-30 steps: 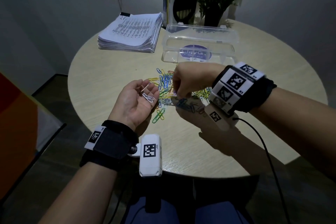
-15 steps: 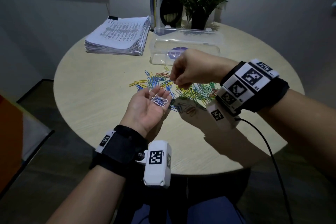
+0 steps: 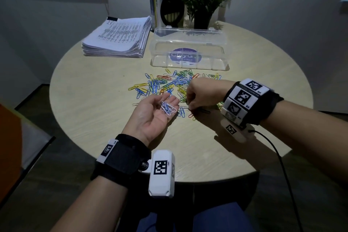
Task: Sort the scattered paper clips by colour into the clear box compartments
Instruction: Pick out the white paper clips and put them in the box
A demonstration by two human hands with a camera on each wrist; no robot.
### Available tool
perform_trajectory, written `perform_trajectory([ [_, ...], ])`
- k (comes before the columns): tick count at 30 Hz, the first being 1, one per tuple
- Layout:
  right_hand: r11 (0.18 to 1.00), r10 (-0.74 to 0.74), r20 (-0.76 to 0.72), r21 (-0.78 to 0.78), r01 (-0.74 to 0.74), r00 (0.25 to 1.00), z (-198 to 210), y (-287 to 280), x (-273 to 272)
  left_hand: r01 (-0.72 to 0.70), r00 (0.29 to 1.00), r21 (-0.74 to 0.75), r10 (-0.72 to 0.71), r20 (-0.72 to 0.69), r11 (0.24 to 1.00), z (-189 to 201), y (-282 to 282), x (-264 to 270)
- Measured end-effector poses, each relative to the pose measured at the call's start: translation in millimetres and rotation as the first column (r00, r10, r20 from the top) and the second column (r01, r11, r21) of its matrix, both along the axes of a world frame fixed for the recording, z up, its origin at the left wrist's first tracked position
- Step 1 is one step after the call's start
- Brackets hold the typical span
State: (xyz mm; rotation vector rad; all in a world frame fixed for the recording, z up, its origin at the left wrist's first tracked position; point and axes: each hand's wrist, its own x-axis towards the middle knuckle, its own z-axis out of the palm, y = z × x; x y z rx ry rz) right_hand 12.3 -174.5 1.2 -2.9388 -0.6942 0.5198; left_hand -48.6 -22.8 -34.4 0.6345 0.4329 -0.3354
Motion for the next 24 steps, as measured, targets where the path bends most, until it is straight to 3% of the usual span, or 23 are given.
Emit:
perform_trajectory([
  [6, 0.955, 0.032, 0.037, 0.294, -0.042, 0.999, 15, 15, -11, -0.039, 0.999, -0.112, 0.040, 0.005, 0.993, -3, 0, 4],
  [8, 0.950, 0.032, 0.027, 0.311, -0.039, 0.999, 15, 23, -16, -0.030, 0.999, -0.139, 0.034, 0.026, 0.990, -4, -1, 5],
  [13, 0.945, -0.030, 0.004, 0.326, 0.027, 1.000, 11, 34, -17, 0.011, 0.996, -0.026, -0.009, 0.086, 1.000, 0, -5, 3],
  [17, 0.940, -0.072, -0.015, 0.334, 0.073, 0.997, 12, 36, -17, -0.040, 0.993, -0.005, 0.040, 0.115, 0.999, 5, -8, 1],
  [24, 0.911, -0.064, -0.169, 0.392, 0.127, 0.983, 14, 30, -14, -0.128, 0.986, 0.035, 0.123, 0.111, 0.991, 6, -7, 4],
])
